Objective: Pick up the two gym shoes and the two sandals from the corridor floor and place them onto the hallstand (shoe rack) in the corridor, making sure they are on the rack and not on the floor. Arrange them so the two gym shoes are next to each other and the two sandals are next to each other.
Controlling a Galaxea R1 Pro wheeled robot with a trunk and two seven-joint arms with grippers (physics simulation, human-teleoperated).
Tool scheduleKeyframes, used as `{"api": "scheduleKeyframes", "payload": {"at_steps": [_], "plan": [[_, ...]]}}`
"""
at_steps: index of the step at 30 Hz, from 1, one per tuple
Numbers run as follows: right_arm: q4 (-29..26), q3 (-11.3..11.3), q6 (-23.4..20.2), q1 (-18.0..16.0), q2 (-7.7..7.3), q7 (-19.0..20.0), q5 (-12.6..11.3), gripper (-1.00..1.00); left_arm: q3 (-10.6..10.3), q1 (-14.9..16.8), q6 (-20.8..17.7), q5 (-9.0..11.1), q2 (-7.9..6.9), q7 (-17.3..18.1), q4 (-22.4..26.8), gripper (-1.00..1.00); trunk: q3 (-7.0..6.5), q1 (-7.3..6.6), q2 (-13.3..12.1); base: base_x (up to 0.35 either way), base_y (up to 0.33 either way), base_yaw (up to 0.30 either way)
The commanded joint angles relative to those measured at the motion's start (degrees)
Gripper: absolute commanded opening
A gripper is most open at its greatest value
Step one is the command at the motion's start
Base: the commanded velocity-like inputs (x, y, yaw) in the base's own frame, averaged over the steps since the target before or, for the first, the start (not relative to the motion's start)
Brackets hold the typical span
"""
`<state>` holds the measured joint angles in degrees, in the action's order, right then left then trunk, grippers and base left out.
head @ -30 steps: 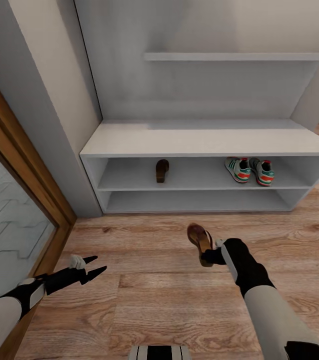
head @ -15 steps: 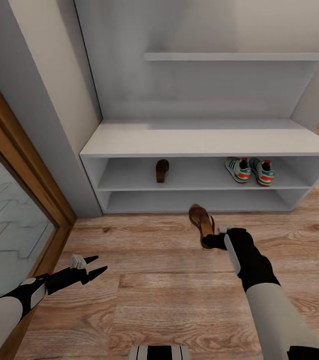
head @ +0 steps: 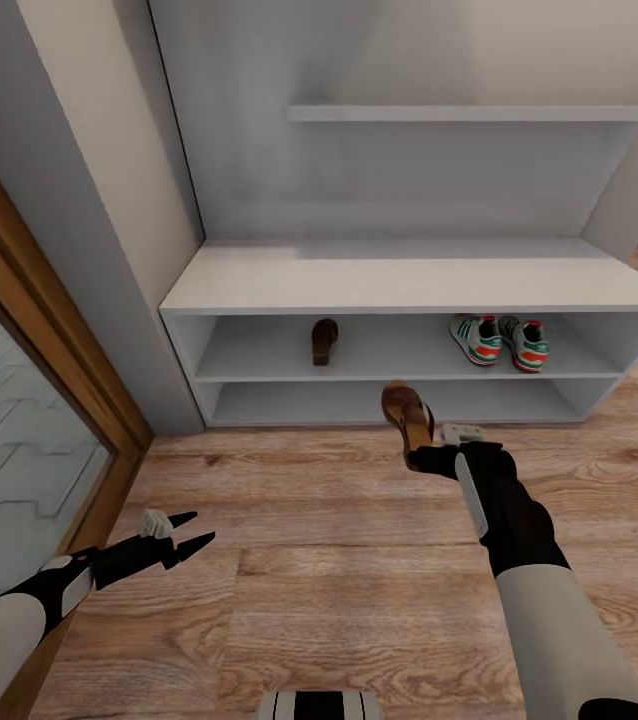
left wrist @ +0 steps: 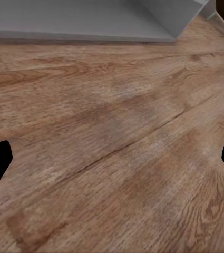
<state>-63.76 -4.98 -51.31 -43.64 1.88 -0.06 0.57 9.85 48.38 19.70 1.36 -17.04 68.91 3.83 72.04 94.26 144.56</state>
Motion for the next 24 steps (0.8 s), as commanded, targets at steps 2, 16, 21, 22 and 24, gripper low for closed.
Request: {"api": "scheduleKeyframes", "payload": {"at_steps": [2,16,21,22,24], "plan": [[-0.1,0.0,-0.3,0.0,0.02,-0.1,-0.1,-1.0,0.0,0.0,0.2,0.1,-0.01,0.2,-0.1,1.0,0.05,-0.01,0.0,0.0,0.0,0.0],[0.0,0.2,4.0,0.0,-0.03,0.0,-0.1,-1.0,0.1,0.0,0.2,0.1,0.84,-0.9,-0.1,1.0,0.05,-0.01,0.0,0.0,0.0,0.0],[0.1,0.4,8.6,0.0,-0.03,0.0,-0.1,-1.0,0.1,0.0,0.2,0.1,0.87,-1.0,-0.1,1.0,0.05,-0.01,0.0,0.0,0.0,0.0],[0.1,0.4,8.8,0.0,-0.03,0.0,-0.1,-1.0,0.1,0.0,0.2,0.1,0.87,-1.0,-0.1,1.0,0.05,-0.01,0.0,0.0,0.0,0.0],[0.1,0.4,9.2,0.0,-0.03,0.0,-0.1,-1.0,0.0,0.0,0.2,0.1,0.9,-1.0,-0.1,1.0,0.05,-0.01,0.0,0.0,0.0,0.0]]}}
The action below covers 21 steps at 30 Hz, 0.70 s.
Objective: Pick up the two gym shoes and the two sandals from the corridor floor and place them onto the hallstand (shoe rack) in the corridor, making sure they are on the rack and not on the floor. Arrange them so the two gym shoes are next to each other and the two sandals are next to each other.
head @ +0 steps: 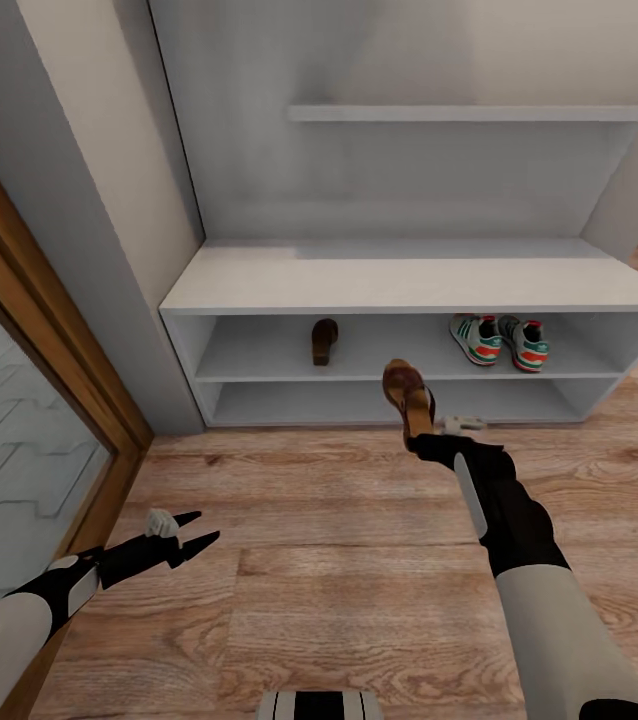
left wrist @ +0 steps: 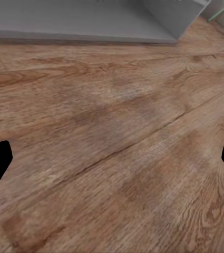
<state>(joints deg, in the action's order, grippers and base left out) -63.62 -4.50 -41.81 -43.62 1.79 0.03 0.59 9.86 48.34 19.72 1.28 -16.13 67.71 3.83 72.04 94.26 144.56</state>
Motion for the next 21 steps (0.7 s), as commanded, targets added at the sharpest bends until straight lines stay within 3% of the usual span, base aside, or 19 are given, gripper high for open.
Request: {"api": "scheduleKeyframes", "payload": {"at_steps": [1,8,21], "plan": [[-0.1,-0.1,-0.2,0.0,0.05,-0.1,-0.2,-1.0,0.0,0.0,0.1,0.1,0.02,0.2,-0.1,1.0,0.05,-0.01,0.0,0.0,0.0,0.0],[1.0,-0.4,1.5,0.8,0.37,-1.0,0.1,-1.0,-0.3,-0.1,0.2,-1.0,1.82,-0.4,-0.7,1.0,0.05,-0.01,0.0,0.0,0.0,0.0],[-0.2,-0.2,0.3,0.9,0.37,0.2,0.2,-1.0,-0.3,-1.1,0.2,-0.3,1.63,-0.1,-0.6,1.0,0.05,-0.01,0.0,0.0,0.0,0.0]]}}
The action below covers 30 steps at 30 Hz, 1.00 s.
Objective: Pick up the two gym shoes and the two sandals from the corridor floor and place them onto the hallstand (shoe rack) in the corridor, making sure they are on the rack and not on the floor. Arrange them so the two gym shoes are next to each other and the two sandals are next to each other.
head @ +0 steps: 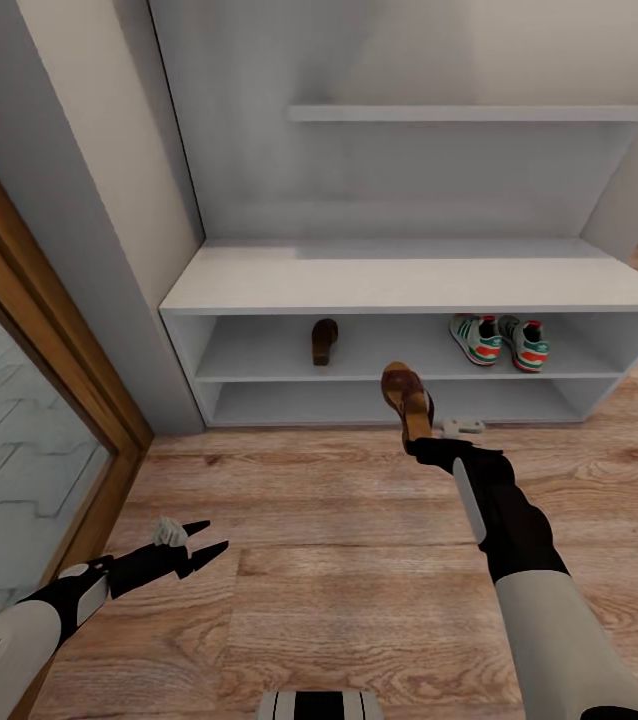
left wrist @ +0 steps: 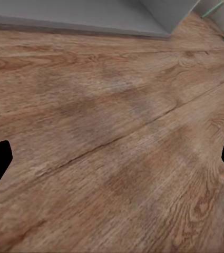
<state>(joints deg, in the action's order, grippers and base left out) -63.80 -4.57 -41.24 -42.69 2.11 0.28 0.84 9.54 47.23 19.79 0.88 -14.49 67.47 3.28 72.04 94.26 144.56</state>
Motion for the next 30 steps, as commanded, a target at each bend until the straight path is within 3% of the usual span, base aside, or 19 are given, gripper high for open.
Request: {"api": "scheduleKeyframes", "payload": {"at_steps": [1,19,25,30], "plan": [[-0.1,-0.1,-0.3,0.0,0.07,-0.1,0.0,-1.0,0.0,0.0,0.2,0.1,-0.01,0.2,0.0,1.0,0.05,-0.01,0.0,0.0,0.0,0.0],[0.2,1.4,-0.3,0.0,0.35,-0.5,0.3,-1.0,0.0,0.0,0.2,0.0,0.95,0.1,-0.1,1.0,0.05,-0.01,0.0,0.0,0.0,0.0],[0.3,1.4,-0.3,0.0,0.52,-0.6,0.3,-1.0,0.0,0.0,0.2,-2.3,1.8,0.1,-0.1,1.0,0.05,-0.01,0.0,0.0,0.0,0.0],[2.8,1.5,0.6,0.0,0.53,-0.6,0.3,-1.0,0.0,0.0,0.2,-2.8,2.07,0.1,-0.1,1.0,0.05,-0.01,0.0,0.0,0.0,0.0]]}}
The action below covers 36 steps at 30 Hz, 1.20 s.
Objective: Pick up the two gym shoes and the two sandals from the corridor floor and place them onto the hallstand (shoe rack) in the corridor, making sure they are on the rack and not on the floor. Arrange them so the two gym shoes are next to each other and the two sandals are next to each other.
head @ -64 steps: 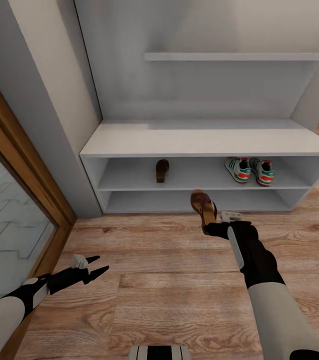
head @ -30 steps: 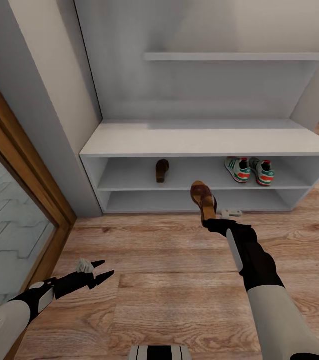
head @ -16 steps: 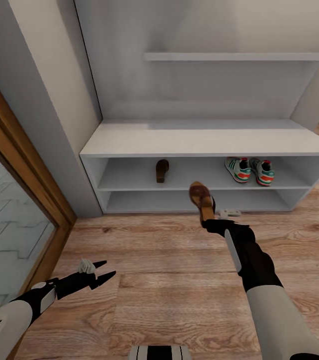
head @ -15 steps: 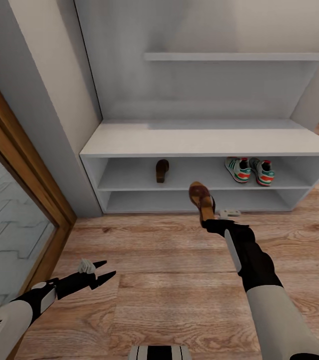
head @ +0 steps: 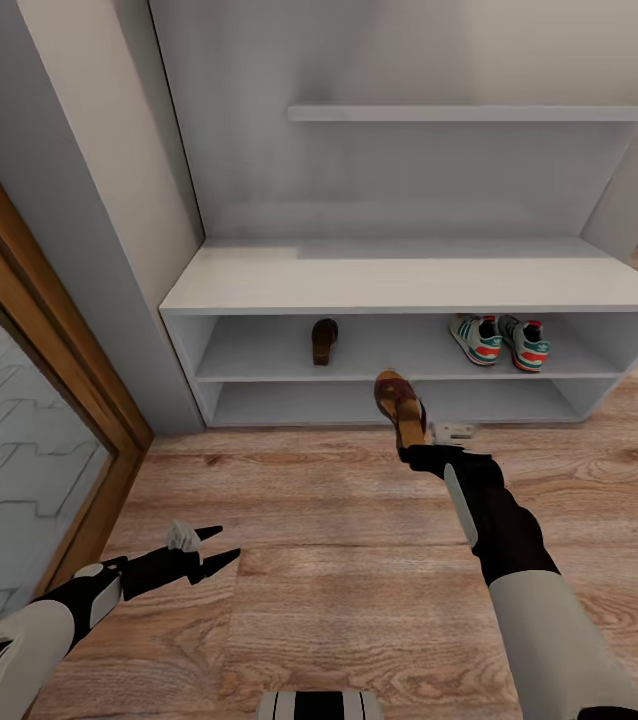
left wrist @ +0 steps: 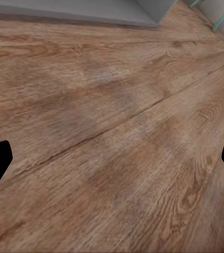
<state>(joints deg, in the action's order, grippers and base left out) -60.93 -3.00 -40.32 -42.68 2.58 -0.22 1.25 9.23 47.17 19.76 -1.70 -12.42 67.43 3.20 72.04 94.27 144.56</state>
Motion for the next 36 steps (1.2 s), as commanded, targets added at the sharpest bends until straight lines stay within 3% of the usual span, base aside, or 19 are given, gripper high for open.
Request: {"api": "scheduleKeyframes", "payload": {"at_steps": [1,7,30,36], "plan": [[0.9,-0.1,0.9,0.0,0.04,-0.1,-0.1,-1.0,0.3,0.0,0.2,-0.2,0.01,0.2,0.0,1.0,0.04,-0.02,0.0,0.0,0.0,0.0],[7.9,-0.2,7.6,0.0,-0.03,-0.1,-0.1,-1.0,0.3,0.0,0.2,-0.2,0.31,0.2,0.0,1.0,0.04,-0.02,0.0,0.0,0.0,0.0],[8.8,-0.1,8.2,-1.2,0.07,-0.1,-0.1,-1.0,0.3,0.0,0.2,-0.3,1.16,0.2,0.0,1.0,0.04,-0.02,0.0,0.0,0.0,0.0],[8.8,-0.1,8.1,-3.7,0.06,-0.1,-0.1,-1.0,0.3,0.0,0.2,-0.3,1.17,0.2,0.0,1.0,0.04,-0.02,0.0,0.0,0.0,0.0]]}}
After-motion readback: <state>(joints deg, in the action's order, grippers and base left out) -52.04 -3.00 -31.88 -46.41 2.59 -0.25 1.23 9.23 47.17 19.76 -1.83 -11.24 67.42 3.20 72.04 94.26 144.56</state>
